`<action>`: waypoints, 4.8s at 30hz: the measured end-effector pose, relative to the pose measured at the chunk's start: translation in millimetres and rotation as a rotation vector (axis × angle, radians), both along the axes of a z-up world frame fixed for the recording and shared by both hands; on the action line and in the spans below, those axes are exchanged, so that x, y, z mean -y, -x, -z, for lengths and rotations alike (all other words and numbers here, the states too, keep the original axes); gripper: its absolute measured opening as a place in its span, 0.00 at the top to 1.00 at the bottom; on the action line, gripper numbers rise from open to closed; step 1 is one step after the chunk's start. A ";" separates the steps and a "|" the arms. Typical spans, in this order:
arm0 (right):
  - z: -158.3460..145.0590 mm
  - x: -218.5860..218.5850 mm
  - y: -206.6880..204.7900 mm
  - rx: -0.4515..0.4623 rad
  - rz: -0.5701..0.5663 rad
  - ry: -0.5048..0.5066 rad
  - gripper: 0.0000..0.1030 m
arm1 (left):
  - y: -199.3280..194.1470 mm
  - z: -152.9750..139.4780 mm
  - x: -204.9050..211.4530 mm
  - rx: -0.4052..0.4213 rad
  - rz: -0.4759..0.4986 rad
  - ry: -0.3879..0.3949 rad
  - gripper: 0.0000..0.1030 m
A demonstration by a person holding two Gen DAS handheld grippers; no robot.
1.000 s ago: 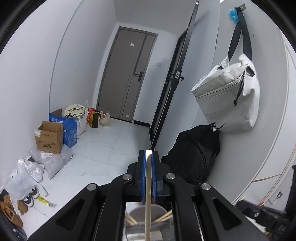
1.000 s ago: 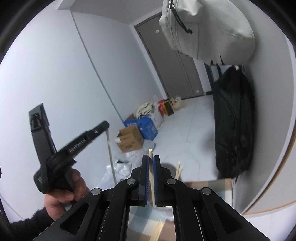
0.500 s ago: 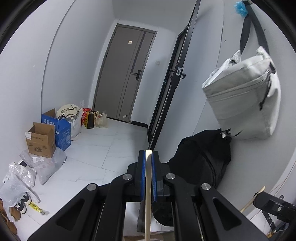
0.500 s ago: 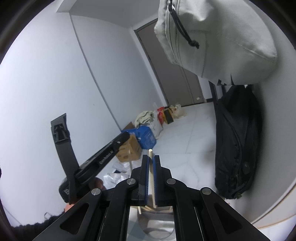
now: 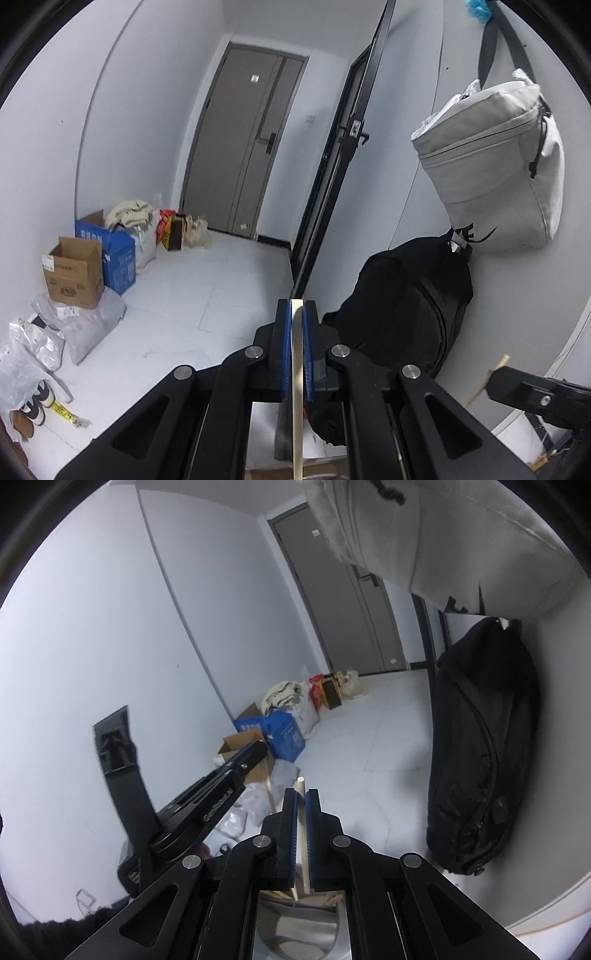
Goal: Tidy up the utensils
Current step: 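Carry both held sticks upright up over the holder opening, then open both grippers to drop the sticks into the holder, then withdraw both open grippers back above the rug, then lower the right gripper to the stick bundle and close on a stick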
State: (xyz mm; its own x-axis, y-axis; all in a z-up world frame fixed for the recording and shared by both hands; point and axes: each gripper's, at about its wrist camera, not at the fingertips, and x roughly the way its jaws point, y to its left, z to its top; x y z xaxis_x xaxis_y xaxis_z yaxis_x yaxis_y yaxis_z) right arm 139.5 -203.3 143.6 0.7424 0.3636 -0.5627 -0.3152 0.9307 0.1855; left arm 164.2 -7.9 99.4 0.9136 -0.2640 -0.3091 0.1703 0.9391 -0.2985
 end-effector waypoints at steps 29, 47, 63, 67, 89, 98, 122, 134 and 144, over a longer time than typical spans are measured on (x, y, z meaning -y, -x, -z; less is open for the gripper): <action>52.8 -9.2 5.1 -0.102 -0.049 0.017 0.95 | 30.4 10.3 12.3 -0.063 0.271 -0.063 0.97; 48.2 31.2 60.1 -0.098 0.043 -0.133 0.53 | 81.2 -6.4 -15.1 -0.135 0.074 -0.047 0.46; 44.1 22.9 126.4 -0.036 0.034 -0.111 0.24 | 137.9 -11.7 -9.8 -0.137 -0.032 -0.108 0.31; 47.1 18.9 142.9 -0.027 0.031 -0.094 0.19 | 151.5 -8.1 -10.5 -0.144 -0.042 -0.118 0.28; 93.5 3.9 187.3 0.001 0.006 0.041 0.00 | 184.0 52.6 -11.4 -0.222 -0.085 -0.118 0.16; 133.2 0.5 175.1 -0.111 0.016 0.083 0.00 | 175.6 90.5 -21.6 -0.307 -0.107 -0.129 0.15; 248.3 -43.7 105.4 -0.447 -0.025 0.317 0.57 | 155.9 114.9 -78.0 -0.481 -0.235 -0.112 0.15; 260.9 -56.0 102.6 -0.447 0.002 0.417 0.72 | 153.2 120.1 -89.0 -0.503 -0.248 -0.100 0.15; 256.5 -53.2 100.5 -0.469 0.037 0.472 0.75 | 153.4 119.5 -84.9 -0.497 -0.244 -0.133 0.15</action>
State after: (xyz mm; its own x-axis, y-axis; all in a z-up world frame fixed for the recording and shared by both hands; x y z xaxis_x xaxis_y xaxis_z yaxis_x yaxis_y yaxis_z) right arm 39.0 -150.1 -112.8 0.3874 -0.0220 -0.9217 -0.2670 0.9542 -0.1350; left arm 10.7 77.0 -20.0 0.6797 0.0070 -0.7334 -0.1870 0.9686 -0.1640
